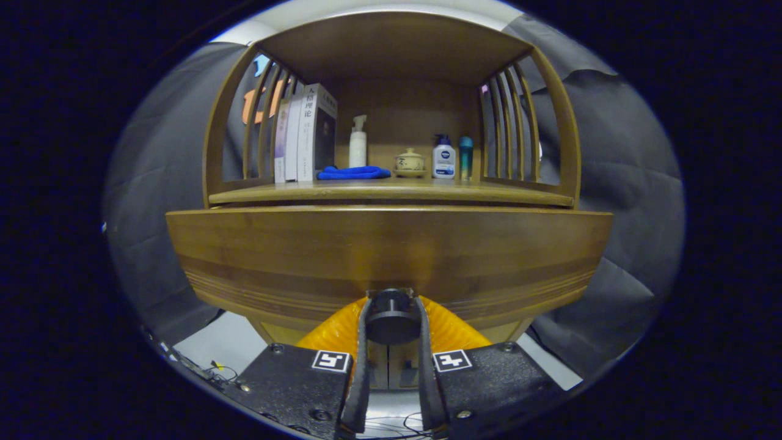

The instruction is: Pull open the drawer, take out the items inside it, and place them on the countertop above the cabinet.

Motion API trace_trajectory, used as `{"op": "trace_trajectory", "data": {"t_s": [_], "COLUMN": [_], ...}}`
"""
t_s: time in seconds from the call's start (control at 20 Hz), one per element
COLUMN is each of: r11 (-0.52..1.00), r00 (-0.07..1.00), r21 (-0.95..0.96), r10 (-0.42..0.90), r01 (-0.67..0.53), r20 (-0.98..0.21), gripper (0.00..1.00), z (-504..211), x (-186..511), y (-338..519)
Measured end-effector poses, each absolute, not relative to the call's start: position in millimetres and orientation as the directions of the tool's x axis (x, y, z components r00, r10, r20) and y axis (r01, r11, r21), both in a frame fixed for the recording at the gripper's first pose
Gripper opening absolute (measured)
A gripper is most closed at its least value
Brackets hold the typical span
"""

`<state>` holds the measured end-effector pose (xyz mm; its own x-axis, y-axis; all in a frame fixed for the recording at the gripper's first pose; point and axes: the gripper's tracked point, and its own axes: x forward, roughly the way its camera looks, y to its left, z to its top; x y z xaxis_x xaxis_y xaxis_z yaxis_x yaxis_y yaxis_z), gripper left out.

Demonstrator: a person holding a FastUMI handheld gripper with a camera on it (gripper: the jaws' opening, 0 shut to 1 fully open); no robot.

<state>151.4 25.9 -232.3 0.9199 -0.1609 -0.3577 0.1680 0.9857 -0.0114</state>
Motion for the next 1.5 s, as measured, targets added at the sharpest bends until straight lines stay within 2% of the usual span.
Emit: {"op": "trace_trajectory", "data": {"t_s": [1.5], "r11": [0.999], "r00": [0.921], "r21": [-0.019], "r10": [-0.054], "r01": [0.050], "r20": [-0.387], "gripper": [0.37], "z": [-242.3], "x": [18.9], "y": [47.1]}}
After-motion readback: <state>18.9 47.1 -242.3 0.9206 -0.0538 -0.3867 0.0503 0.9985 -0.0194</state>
